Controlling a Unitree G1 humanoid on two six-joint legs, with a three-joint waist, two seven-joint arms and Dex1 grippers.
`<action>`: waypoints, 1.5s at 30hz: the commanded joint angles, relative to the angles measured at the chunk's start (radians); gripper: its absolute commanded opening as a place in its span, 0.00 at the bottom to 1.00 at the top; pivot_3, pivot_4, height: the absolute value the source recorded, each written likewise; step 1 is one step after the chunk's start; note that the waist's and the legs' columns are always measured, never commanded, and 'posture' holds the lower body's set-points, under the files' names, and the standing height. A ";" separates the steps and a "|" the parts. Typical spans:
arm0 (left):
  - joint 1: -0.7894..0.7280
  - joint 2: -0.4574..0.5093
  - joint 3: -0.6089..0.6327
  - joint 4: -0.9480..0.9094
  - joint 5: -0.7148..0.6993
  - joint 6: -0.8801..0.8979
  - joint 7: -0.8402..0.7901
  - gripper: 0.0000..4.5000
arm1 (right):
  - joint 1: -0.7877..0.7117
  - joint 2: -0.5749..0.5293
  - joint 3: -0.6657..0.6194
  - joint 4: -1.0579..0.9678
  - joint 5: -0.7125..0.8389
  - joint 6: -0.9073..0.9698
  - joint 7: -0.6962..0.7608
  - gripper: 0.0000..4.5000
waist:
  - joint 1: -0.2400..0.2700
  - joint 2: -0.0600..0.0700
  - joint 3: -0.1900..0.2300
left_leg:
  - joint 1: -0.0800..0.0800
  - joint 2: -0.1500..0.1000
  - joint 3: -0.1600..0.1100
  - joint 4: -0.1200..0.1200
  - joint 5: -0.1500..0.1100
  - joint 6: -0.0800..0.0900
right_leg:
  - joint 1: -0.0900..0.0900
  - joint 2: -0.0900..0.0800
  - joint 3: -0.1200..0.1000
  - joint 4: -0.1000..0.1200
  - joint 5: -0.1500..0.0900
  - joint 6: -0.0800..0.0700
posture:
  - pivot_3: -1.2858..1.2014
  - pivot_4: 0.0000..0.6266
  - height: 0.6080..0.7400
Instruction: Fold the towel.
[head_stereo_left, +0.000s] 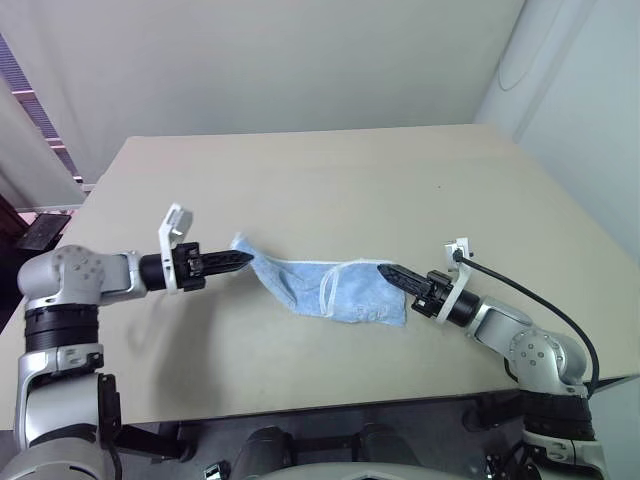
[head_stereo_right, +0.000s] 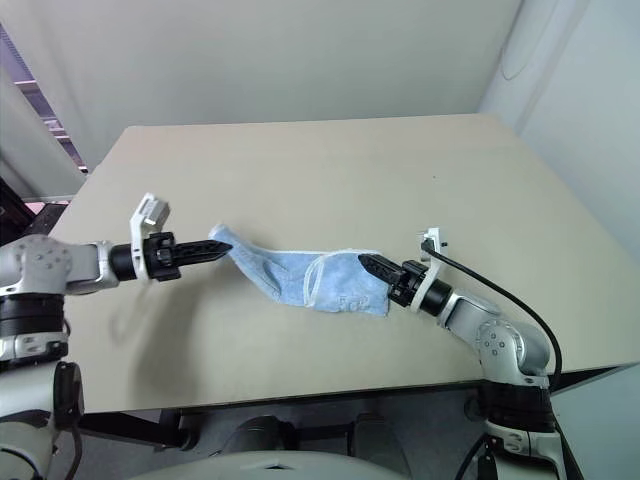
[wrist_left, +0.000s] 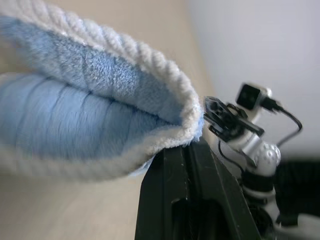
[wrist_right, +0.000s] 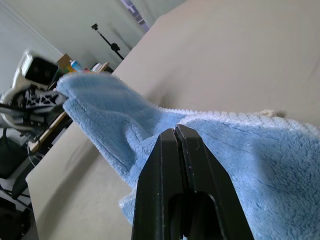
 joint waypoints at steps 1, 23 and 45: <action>-0.071 0.002 -0.128 0.000 0.035 -0.108 -0.140 0.01 | 0.010 -0.009 -0.038 -0.060 0.026 -0.022 -0.007 0.00 | 0.001 0.000 0.000 | 0.000 0.000 0.000 0.000 0.000 0.000 | 0.000 0.000 0.000 0.000 0.000 0.000 | 0.52 0.00 1.00; -0.325 -0.418 -0.583 0.418 0.407 -0.578 -0.496 0.01 | 0.232 -0.002 -0.268 -0.217 0.136 -0.076 -0.223 0.00 | 0.007 0.002 0.001 | -0.002 0.000 0.000 0.007 0.003 0.009 | 0.005 0.004 0.000 -0.004 0.000 0.001 | 0.52 0.00 1.00; -0.374 -0.622 -0.431 0.672 0.565 -0.800 -0.442 0.45 | 0.230 -0.005 -0.222 -0.181 0.097 -0.122 -0.273 0.00 | 0.032 0.001 0.001 | 0.000 0.004 -0.002 0.009 0.004 0.011 | 0.008 0.015 0.001 -0.004 0.000 0.002 | 0.52 0.00 1.00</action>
